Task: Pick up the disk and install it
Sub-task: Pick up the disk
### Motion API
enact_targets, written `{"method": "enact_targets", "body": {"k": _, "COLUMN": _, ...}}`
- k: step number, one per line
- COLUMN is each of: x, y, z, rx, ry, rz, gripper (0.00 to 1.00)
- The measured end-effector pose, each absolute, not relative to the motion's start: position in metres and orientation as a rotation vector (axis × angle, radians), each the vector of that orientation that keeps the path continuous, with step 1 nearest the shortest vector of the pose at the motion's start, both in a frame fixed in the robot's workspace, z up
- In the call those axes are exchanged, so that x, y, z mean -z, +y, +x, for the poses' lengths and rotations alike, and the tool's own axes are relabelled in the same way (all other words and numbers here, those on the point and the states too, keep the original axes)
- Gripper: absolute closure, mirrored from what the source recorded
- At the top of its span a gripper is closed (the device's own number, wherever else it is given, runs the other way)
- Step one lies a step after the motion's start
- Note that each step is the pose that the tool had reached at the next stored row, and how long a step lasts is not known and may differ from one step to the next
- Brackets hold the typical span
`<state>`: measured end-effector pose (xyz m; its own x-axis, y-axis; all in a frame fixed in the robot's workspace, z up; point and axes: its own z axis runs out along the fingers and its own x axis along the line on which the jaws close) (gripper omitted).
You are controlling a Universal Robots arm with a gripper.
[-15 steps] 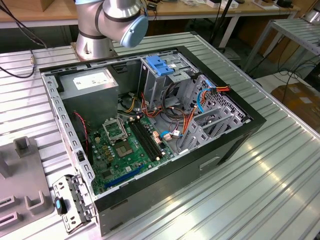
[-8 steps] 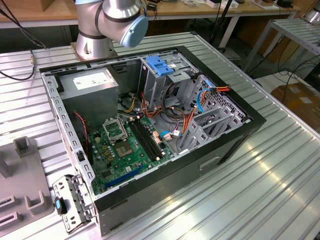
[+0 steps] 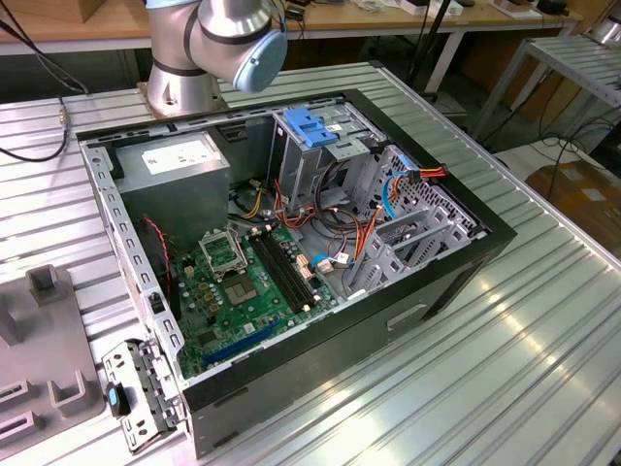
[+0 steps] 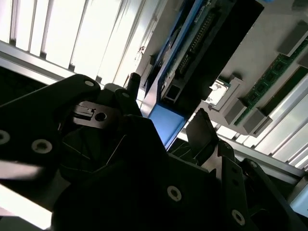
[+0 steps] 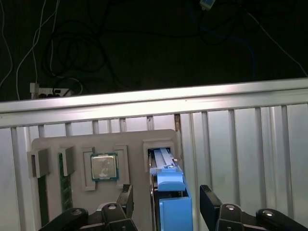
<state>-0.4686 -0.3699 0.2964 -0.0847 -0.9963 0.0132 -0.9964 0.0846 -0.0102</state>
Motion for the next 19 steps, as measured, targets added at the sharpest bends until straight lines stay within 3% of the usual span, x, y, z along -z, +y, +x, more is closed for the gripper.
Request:
{"method": "enact_targets", "body": {"k": 7, "x": -0.2942, "y": -0.3686, "z": -0.4693, "rx": -0.024, "ry": -2.312, "rz": 2.124, "gripper": 0.35}}
{"method": "enact_targets", "body": {"k": 8, "x": -0.2941, "y": -0.3686, "z": -0.4693, "rx": -0.024, "ry": -2.313, "rz": 2.124, "gripper": 0.49}}
{"method": "enact_targets", "body": {"k": 13, "x": -0.2941, "y": -0.3687, "z": -0.4693, "rx": -0.024, "ry": -2.312, "rz": 2.124, "gripper": 0.5}}
{"method": "enact_targets", "body": {"k": 14, "x": -0.2937, "y": -0.3686, "z": -0.4693, "rx": -0.024, "ry": -2.313, "rz": 2.124, "gripper": 0.58}}
{"method": "enact_targets", "body": {"k": 19, "x": -0.2931, "y": -0.3687, "z": -0.4693, "rx": -0.025, "ry": -2.312, "rz": 2.124, "gripper": 0.58}}
